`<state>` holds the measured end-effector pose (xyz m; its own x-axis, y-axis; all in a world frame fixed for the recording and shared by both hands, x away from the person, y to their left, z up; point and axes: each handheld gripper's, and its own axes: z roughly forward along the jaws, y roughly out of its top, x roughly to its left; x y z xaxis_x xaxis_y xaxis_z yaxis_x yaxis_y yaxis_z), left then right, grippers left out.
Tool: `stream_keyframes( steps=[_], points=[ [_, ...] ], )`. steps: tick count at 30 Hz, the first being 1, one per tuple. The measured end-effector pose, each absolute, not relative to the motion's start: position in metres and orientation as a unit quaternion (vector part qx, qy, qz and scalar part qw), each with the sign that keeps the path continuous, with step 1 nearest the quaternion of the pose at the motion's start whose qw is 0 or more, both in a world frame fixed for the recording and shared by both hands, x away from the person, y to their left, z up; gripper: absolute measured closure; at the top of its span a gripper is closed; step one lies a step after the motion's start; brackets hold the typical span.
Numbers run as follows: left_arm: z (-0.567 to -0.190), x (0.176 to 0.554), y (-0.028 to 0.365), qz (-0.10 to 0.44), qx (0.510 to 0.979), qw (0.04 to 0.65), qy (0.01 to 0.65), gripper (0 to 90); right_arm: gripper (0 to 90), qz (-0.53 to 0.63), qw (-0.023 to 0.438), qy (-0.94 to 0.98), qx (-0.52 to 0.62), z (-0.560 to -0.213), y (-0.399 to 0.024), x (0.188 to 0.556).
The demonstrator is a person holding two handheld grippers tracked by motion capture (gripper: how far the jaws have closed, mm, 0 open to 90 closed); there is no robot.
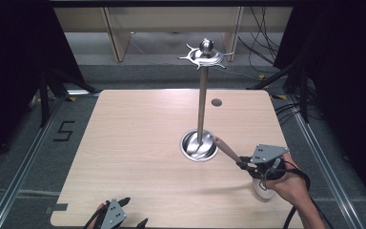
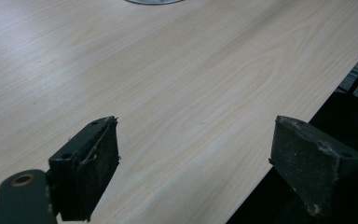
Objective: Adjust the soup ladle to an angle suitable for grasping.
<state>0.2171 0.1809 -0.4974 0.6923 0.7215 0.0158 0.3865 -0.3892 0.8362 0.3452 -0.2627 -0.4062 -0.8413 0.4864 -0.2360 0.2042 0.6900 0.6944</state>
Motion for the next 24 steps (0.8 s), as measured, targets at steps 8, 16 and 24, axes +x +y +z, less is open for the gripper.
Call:
stream_keyframes(
  steps=[8, 16, 24],
  points=[
    [-0.496, 0.216, 0.182, 0.196, 0.813, 0.430, 0.339, 14.7, 77.9, 0.375, 0.216, 0.877, 0.208, -0.402, -0.269, 0.343],
    [-0.497, 0.216, 0.182, 0.190, 0.811, 0.430, 0.348, 14.8, 77.9, 0.409, 0.214, 0.859, 0.219, -0.402, -0.280, 0.344],
    [-0.497, 0.217, 0.182, 0.194, 0.812, 0.430, 0.344, 14.7, 77.9, 0.432, 0.211, 0.849, 0.221, -0.399, -0.284, 0.345]
  ],
)
